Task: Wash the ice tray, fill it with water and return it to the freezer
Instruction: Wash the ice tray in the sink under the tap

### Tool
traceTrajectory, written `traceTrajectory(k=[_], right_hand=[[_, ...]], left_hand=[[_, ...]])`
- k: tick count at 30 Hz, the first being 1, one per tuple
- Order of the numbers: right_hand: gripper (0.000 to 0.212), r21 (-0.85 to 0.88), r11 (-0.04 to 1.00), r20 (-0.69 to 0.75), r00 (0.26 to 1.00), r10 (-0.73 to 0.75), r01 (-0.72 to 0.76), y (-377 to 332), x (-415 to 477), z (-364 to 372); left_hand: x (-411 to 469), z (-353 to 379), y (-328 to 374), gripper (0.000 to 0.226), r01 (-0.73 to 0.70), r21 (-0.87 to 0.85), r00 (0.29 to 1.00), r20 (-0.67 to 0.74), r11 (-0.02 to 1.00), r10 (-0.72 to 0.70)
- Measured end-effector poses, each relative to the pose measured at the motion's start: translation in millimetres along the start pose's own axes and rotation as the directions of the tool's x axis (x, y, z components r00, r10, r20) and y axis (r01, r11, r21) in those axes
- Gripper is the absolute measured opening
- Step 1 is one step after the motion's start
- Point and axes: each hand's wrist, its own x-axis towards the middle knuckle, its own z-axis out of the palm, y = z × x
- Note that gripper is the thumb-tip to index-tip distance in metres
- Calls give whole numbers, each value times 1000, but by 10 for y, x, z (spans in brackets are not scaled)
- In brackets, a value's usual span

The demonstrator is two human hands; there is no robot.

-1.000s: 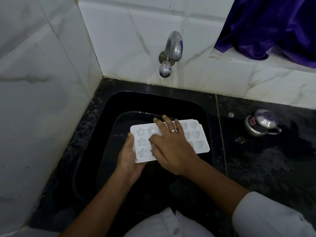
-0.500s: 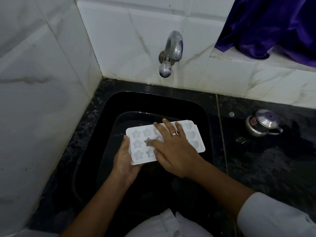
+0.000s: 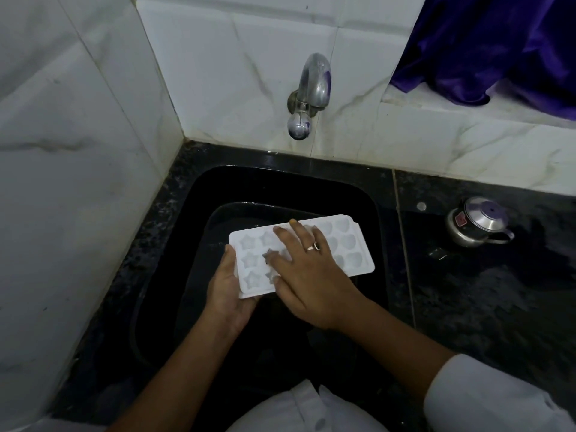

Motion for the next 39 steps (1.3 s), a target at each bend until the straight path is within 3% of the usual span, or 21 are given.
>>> traceTrajectory(k=[15, 21, 27, 32, 36, 39], right_hand=[[41, 33, 998, -19, 999, 49, -49, -22, 50, -74], [56, 12, 1000, 26, 1000, -6, 6, 160, -183, -44], [44, 42, 995, 16, 996, 93, -93, 189, -117, -78], [47, 1, 1000, -6, 1000, 26, -26, 216, -134, -66], [43, 51, 994, -16, 995, 94, -93, 172, -21, -131], [42, -4, 998, -14, 998, 55, -55, 90, -24, -73]], left_hand=[[-30, 24, -39, 67, 4, 52, 1000, 1, 999, -4], [-18, -80, 88, 64, -35, 1, 999, 4, 999, 35], [-24, -80, 31, 69, -35, 49, 999, 10, 998, 34], [-12, -95, 76, 66, -52, 38, 999, 3, 998, 52], [15, -71, 66, 69, -48, 52, 999, 13, 998, 47], [2, -54, 67, 67, -50, 54, 999, 4, 997, 50]])
